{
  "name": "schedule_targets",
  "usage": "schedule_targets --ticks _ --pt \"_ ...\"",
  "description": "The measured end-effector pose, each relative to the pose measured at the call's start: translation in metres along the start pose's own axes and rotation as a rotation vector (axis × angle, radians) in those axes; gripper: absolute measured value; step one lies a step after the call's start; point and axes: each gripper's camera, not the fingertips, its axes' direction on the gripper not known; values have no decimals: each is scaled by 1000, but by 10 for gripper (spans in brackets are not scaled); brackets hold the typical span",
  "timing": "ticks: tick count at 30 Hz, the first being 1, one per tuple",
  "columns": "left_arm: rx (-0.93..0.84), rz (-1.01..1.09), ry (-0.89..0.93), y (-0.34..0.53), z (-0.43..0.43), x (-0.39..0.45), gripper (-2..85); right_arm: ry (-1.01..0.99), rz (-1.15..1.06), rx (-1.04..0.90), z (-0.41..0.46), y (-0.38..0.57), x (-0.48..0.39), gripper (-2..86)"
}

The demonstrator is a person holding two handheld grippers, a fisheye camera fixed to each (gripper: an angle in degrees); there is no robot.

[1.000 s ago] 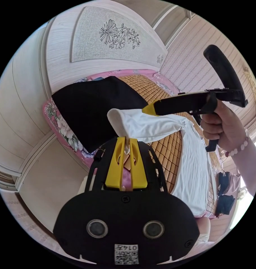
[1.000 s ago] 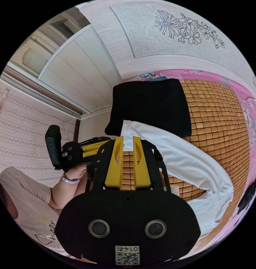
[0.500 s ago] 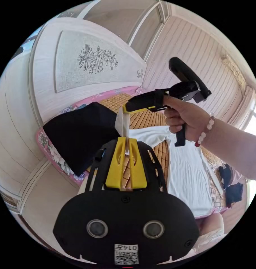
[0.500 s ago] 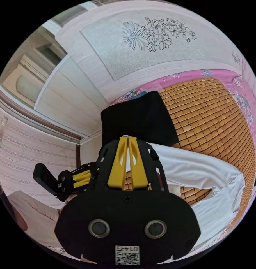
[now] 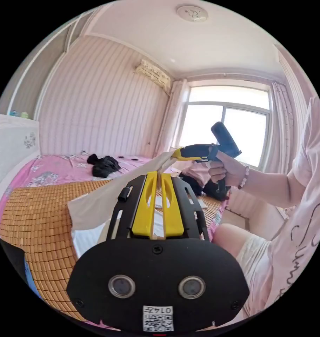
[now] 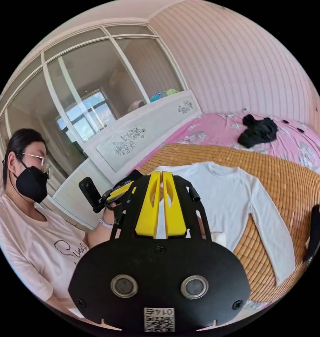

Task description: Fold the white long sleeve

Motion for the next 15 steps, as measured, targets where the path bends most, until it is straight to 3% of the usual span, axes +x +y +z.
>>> schedule_targets --ticks 4,7,15 --pt "-411 -58 164 85 107 43 36 168 356 -231 2 98 87 22" --pt "-612 -96 214 130 147 62 45 179 430 -192 -5 129 104 31" --pt "-777 26 115 159 221 95 65 242 382 -278 21 110 107 71"
